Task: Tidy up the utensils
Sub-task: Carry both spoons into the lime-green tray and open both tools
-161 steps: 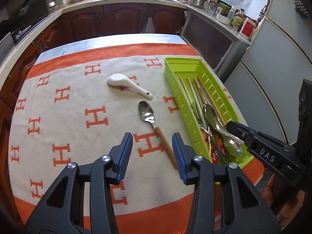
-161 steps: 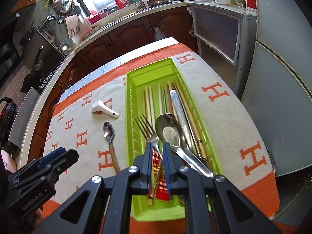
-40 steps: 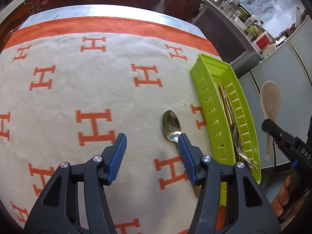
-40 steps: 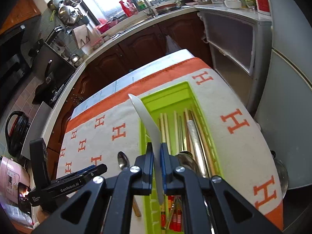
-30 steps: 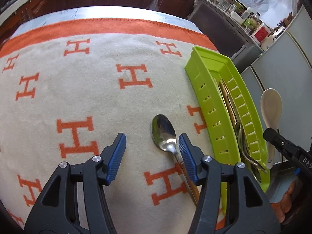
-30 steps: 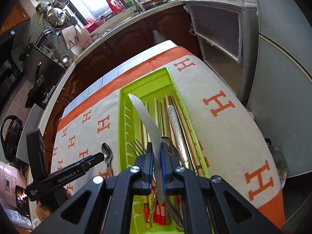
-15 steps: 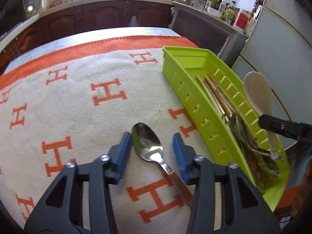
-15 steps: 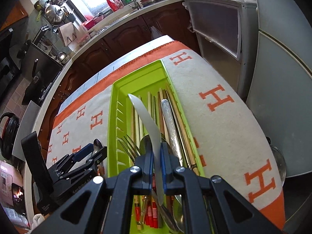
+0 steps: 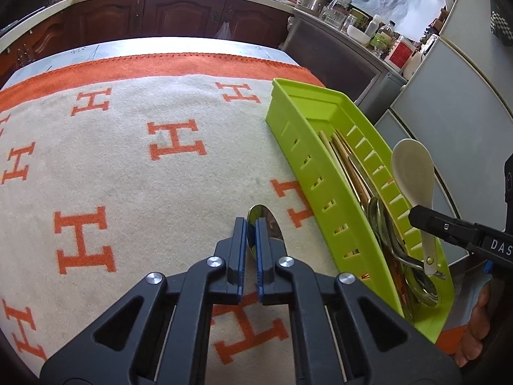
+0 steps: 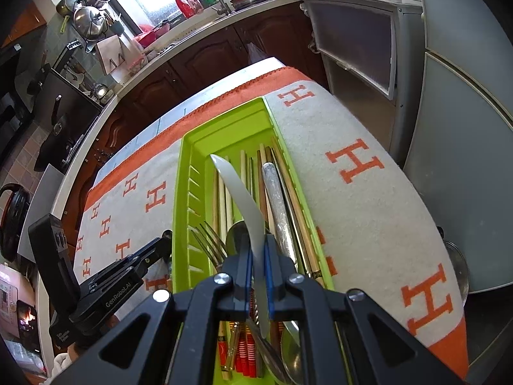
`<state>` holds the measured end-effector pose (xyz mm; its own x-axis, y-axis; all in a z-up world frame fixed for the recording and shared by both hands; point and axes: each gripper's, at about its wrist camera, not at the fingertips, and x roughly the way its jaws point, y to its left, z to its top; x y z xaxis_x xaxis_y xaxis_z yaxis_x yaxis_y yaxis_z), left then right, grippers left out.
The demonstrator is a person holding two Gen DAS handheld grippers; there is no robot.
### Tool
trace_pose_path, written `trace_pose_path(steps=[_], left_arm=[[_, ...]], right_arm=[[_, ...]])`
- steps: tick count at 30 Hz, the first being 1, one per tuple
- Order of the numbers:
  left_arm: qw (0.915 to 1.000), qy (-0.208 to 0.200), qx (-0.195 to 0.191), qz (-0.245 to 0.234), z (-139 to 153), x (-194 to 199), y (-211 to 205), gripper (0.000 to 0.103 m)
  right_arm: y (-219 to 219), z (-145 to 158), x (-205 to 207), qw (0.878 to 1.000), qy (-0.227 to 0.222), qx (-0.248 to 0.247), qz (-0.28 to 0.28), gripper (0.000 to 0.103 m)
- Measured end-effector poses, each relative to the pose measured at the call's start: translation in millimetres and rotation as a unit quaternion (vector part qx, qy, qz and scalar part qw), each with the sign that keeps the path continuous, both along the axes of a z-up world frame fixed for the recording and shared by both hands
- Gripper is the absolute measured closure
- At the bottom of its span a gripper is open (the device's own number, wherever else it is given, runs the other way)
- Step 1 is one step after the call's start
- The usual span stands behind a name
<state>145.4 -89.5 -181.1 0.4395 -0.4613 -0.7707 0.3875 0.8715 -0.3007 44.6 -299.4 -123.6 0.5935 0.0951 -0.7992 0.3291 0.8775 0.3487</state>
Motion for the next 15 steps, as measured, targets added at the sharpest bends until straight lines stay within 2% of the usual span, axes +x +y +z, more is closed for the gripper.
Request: trace_pose_path(steps=[8, 15], left_arm=[[0.9995, 0.001, -0.022, -0.023, 24.2, -19.7, 2.6, 0.103], [0.9988, -0.002, -0.048, -0.010, 52.3, -30.1, 20.7, 0.103]], right_arm=[[1.7, 2.1, -1.3, 1.000, 0.007, -0.004, -0.001, 0.091], [8.5, 9.4, -6.2, 1.000, -0.004, -0.006, 0.009, 0.091]])
